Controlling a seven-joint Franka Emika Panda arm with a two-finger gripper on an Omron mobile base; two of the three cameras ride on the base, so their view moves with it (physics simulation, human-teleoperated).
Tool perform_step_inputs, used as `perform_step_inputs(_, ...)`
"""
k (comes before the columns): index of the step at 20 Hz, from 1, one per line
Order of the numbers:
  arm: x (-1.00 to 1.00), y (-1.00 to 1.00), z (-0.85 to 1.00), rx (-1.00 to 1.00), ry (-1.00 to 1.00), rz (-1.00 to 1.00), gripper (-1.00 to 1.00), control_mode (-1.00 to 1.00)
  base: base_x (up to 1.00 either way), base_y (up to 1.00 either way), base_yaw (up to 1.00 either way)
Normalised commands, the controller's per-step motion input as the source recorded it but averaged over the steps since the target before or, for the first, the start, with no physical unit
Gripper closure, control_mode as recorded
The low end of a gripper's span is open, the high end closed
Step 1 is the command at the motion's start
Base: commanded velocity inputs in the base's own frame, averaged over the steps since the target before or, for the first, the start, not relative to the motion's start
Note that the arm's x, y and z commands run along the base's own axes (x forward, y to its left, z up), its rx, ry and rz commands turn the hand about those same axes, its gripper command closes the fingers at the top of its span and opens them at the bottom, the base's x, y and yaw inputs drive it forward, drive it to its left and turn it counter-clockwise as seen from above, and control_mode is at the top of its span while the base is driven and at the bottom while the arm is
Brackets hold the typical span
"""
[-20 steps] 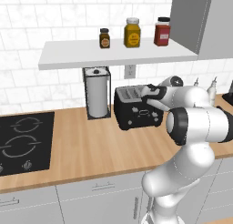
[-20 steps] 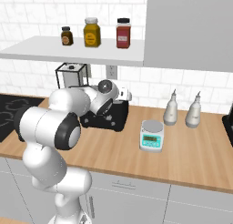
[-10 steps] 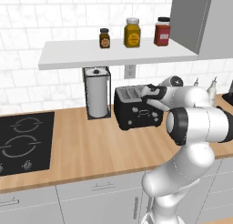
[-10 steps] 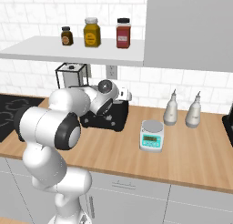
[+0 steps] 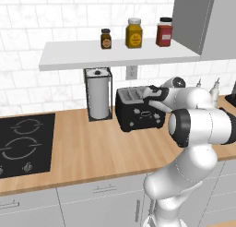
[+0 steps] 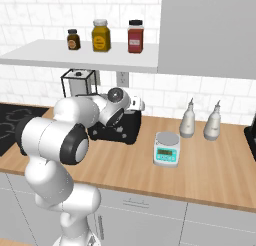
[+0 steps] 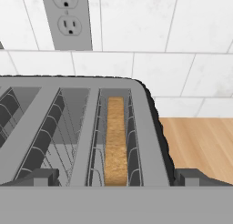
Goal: Start the toaster. Once the lever pops up, take the bread to the plate on the dining counter.
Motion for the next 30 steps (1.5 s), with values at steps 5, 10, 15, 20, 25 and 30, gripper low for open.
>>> perform_step_inputs(5,0.0,0.0,0.0,0.0,0.0,0.0,-1.0,-1.0,0.0,0.0,0.0)
perform_step_inputs(10,0.0,0.0,0.0,0.0,0.0,0.0,-1.0,-1.0,0.0,0.0,0.0)
perform_step_inputs(15,0.0,0.0,0.0,0.0,0.0,0.0,-1.0,-1.0,0.0,0.0,0.0)
perform_step_inputs(20,0.0,0.0,0.0,0.0,0.0,0.0,-1.0,-1.0,0.0,0.0,0.0)
perform_step_inputs(25,0.0,0.0,0.0,0.0,0.0,0.0,-1.0,-1.0,0.0,0.0,0.0)
perform_step_inputs(30,0.0,0.0,0.0,0.0,0.0,0.0,-1.0,-1.0,0.0,0.0,0.0)
